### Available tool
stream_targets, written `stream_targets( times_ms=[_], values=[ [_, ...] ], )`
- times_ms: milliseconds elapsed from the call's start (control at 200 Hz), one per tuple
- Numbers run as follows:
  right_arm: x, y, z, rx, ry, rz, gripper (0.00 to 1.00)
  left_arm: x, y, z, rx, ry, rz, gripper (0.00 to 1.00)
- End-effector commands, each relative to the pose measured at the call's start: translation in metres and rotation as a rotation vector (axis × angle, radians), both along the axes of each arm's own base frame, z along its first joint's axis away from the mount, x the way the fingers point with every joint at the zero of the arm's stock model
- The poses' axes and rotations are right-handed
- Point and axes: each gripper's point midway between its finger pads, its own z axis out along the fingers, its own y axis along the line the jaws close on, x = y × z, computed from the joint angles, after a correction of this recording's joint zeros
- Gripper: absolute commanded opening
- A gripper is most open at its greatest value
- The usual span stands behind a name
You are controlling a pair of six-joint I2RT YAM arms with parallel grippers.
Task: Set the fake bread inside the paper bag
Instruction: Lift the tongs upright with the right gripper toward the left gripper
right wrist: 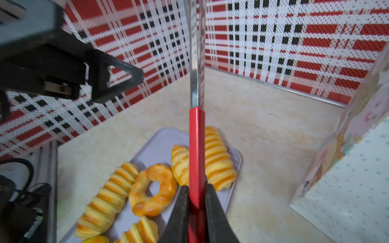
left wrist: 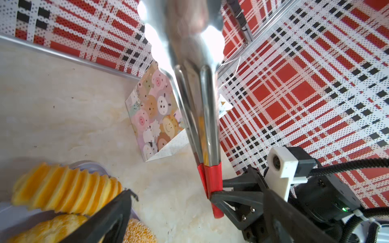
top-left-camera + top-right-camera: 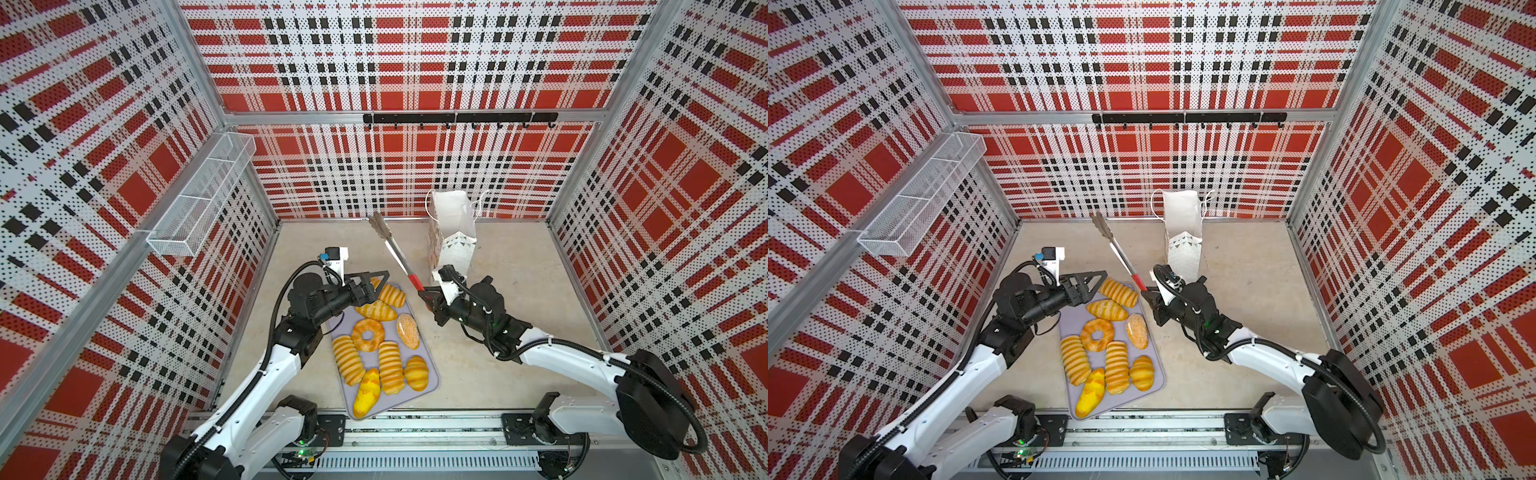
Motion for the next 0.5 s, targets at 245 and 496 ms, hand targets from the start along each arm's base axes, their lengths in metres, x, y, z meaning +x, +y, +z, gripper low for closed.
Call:
stream_targets(
  times_ms=[245,496],
  values=[
    [-0.018,0.024,0.091,0.234,-0.094,0.172,0.1,-0.015,-0.035,0.102,-0.134,-0.295,-0.122,0.97],
    [-0.017,0.024,0.116,0.319,-0.107,0.172,0.08,0.001,-0.048,0.109,-0.133,-0.29,-0.117,0.94]
  ],
)
